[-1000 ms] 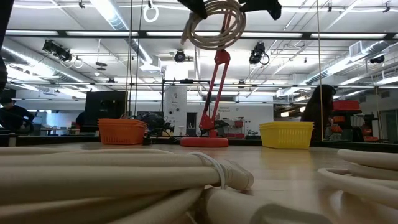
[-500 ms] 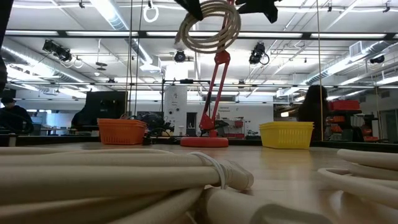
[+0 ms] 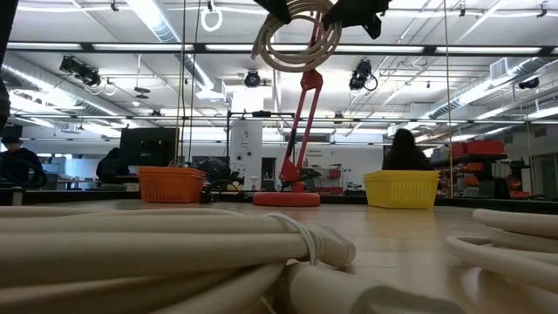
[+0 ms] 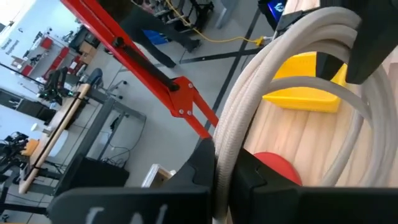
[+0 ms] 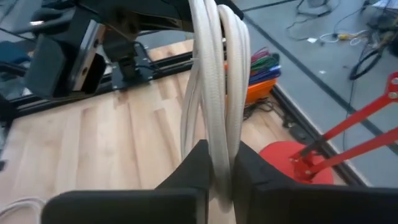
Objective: Pick & Place USB Port
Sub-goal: Put the white HDMI cable into the yellow bin
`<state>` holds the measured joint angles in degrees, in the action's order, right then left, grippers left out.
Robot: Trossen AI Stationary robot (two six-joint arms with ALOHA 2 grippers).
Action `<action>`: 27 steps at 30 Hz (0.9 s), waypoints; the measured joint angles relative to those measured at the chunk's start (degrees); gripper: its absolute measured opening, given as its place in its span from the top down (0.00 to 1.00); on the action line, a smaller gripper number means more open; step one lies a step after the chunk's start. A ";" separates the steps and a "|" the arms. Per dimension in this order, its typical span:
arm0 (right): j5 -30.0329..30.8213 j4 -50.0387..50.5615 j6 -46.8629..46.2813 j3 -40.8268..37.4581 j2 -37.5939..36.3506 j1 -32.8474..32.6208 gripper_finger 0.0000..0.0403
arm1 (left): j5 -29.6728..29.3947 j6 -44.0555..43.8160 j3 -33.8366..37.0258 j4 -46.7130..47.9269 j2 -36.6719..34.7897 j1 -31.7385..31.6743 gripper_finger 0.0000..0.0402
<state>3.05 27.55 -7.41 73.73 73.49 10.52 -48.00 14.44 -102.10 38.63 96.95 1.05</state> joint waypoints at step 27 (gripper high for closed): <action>7.86 22.60 2.77 -0.07 -2.09 18.44 0.94 | -0.82 -2.91 -0.07 3.94 0.00 -1.22 0.86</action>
<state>10.91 50.15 -4.64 73.67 71.40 28.96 -48.82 11.53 -102.17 42.57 96.95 -0.16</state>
